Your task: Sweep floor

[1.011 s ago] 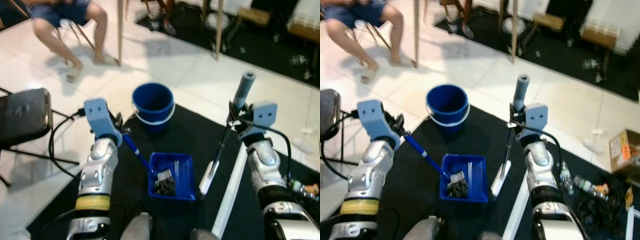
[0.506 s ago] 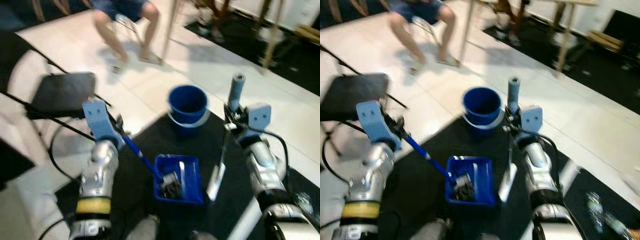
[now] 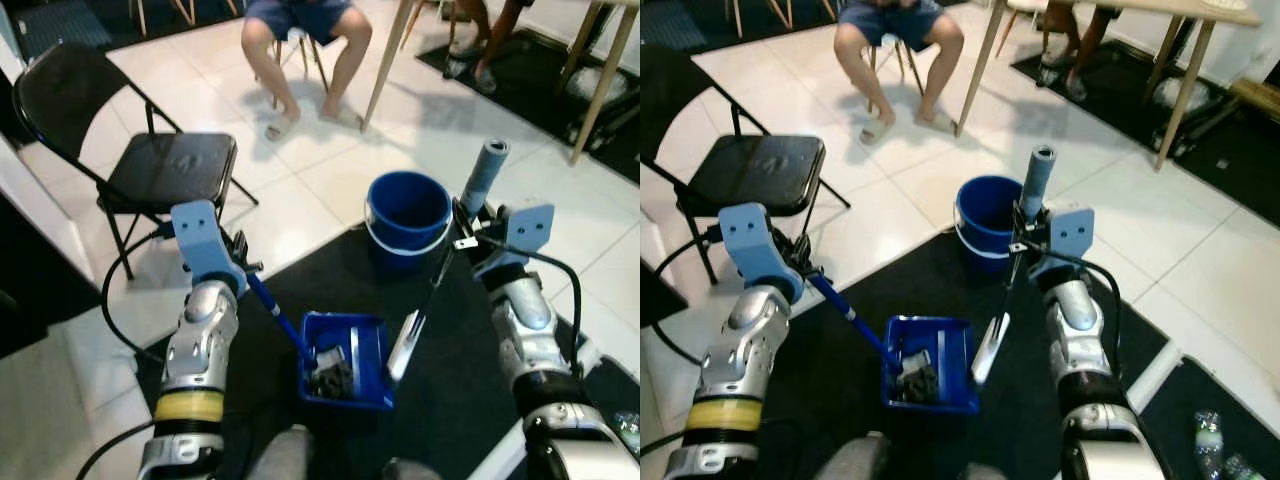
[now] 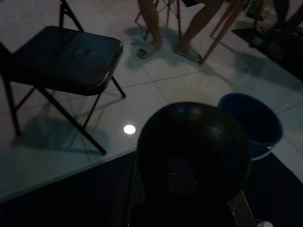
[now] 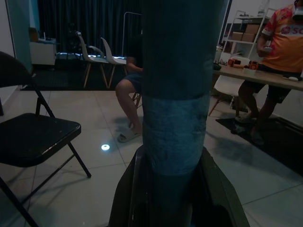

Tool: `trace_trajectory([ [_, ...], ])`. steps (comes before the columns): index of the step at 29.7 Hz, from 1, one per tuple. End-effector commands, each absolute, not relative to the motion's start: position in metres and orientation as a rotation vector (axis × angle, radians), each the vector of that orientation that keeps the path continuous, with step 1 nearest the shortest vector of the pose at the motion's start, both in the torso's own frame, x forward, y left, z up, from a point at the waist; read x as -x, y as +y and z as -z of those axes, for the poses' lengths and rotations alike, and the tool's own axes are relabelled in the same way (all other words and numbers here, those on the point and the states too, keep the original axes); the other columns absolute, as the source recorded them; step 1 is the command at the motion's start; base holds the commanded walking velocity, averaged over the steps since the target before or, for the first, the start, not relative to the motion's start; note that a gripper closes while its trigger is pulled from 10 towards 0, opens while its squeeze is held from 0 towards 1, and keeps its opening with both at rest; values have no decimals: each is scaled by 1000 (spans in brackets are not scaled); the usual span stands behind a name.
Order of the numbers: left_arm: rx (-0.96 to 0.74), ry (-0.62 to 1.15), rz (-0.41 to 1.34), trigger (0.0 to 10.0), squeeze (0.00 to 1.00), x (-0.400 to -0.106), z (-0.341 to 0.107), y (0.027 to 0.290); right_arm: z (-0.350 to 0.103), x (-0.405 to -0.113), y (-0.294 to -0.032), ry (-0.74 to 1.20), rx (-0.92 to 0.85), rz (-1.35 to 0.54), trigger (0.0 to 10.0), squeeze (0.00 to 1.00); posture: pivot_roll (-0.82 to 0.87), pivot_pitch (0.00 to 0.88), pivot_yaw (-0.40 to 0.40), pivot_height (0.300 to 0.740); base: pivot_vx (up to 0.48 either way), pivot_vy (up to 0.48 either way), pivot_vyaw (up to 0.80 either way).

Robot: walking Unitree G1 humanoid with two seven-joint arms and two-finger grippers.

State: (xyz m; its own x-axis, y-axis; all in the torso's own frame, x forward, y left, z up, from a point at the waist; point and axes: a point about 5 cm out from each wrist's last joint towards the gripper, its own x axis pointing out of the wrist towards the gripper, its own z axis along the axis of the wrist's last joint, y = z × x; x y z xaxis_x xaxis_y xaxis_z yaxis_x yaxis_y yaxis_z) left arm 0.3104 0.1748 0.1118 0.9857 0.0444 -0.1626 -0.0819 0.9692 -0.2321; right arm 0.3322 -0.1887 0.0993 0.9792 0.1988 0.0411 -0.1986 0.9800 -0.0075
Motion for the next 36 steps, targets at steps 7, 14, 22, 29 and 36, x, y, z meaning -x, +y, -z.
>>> trace_trajectory([
  [7,228,65,27,10000,0,-315,-129,158,-116,-336,-186,-110,15,-214,10000,0,63,25,-38,740,0,0,0],
  [14,226,40,67,10000,0,-318,-136,147,-121,-339,-187,-125,15,-209,10000,0,62,24,-38,740,0,0,0],
  [22,232,11,100,10000,0,-319,-143,139,-121,-338,-188,-124,15,-201,10000,0,61,28,-35,740,0,0,0],
  [29,239,6,98,10000,0,-319,-143,137,-119,-336,-188,-118,12,-197,10000,0,61,32,-36,740,0,0,0],
  [36,250,8,79,10000,0,-321,-142,139,-117,-336,-189,-109,13,-195,10000,0,61,33,-37,740,224,0,0],
])
